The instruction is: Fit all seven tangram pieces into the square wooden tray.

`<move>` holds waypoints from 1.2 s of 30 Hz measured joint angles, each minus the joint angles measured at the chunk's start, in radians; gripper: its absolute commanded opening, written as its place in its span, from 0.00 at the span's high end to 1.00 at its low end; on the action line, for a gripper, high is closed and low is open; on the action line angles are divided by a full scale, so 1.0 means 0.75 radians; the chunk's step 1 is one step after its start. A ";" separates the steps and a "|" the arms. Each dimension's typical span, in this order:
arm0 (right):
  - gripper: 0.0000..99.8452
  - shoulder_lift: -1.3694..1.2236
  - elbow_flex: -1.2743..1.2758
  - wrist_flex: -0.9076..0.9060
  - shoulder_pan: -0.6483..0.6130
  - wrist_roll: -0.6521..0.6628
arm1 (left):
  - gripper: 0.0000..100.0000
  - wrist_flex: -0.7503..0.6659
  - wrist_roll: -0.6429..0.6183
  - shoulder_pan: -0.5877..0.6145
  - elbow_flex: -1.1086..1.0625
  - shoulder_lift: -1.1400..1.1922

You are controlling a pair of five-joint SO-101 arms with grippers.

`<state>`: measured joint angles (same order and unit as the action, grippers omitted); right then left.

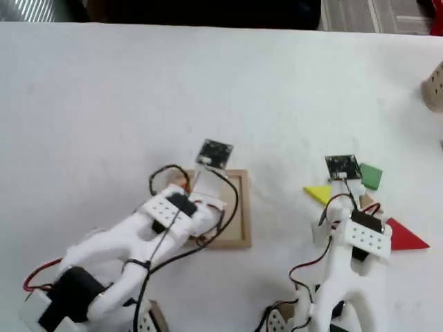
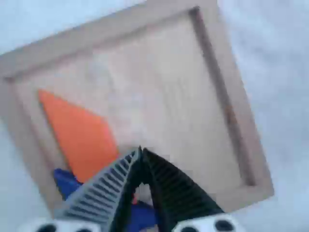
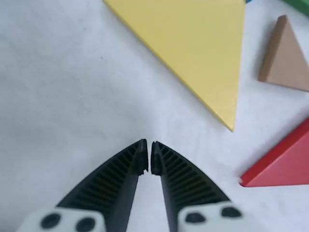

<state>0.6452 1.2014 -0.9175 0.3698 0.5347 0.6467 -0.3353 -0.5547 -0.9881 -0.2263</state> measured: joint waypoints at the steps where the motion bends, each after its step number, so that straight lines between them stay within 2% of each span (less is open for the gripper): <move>1: 0.98 0.000 0.000 0.000 0.000 0.000 | 0.98 0.000 0.000 0.023 -0.008 -0.020; 11: 0.98 0.000 0.000 0.000 0.000 0.000 | 0.98 0.000 0.000 0.174 -0.055 -0.164; 25: 0.98 0.000 0.000 0.000 0.000 0.000 | 0.98 0.000 0.012 0.184 -0.055 -0.172; 29: 0.98 0.000 0.000 0.000 0.000 0.000 | 0.98 0.000 0.020 0.094 -0.068 -0.172; 33: 0.98 0.000 0.000 0.000 0.000 0.000 | 0.98 0.000 0.098 -0.031 -0.106 -0.172; 36: 0.98 0.000 0.000 0.000 0.000 0.000 | 0.98 0.000 0.094 -0.035 -0.106 -0.172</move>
<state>0.6452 1.2014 -0.9175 0.3698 0.5347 0.6467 -0.2647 -0.5808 -1.0679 -0.3552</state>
